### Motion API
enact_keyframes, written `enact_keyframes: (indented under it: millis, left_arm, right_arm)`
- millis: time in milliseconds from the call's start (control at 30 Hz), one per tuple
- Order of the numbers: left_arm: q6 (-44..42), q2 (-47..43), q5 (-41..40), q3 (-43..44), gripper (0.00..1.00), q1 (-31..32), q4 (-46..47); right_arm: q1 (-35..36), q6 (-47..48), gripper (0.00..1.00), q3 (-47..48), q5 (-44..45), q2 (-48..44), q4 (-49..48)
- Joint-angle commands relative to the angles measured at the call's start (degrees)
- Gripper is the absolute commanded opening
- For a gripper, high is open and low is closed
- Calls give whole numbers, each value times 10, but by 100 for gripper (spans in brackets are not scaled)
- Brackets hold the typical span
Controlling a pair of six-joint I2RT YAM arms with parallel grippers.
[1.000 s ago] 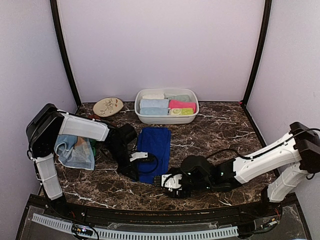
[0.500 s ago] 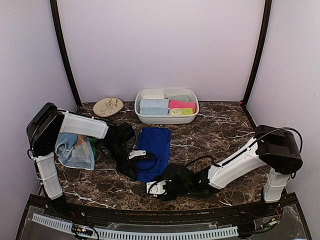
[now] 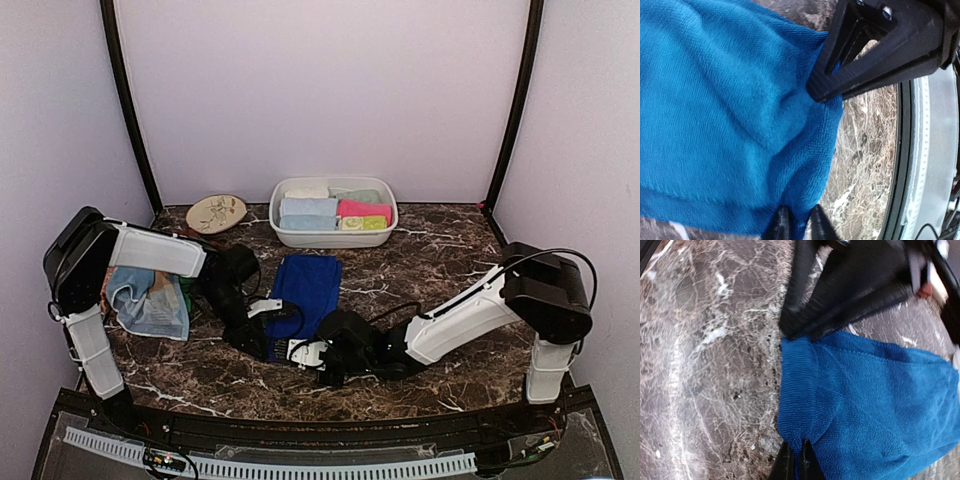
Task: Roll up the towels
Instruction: Roll the towel at the center of the board.
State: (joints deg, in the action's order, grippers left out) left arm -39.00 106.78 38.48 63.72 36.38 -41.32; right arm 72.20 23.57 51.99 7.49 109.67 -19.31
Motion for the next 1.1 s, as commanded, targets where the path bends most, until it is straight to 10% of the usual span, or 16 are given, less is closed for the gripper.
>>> enact_keyframes:
  millis: [0,233,600,1067]
  left_arm:
    - [-12,-81,-26,-64,25,-24,56]
    - [-40,-262,-97,-220,47,-45,222]
    - [-45,-249,-81,-148,49,7,155]
    - [-70,-172,-178,-106,45,101,180]
  right_arm:
    - [-24,-101,0,40,-68,-21,69]
    - [-70,-226,0,85,-222,-38,174]
    - [-178,-452,0,193,-489,60,233]
    - [-204,-484,0,176,-482,80,234]
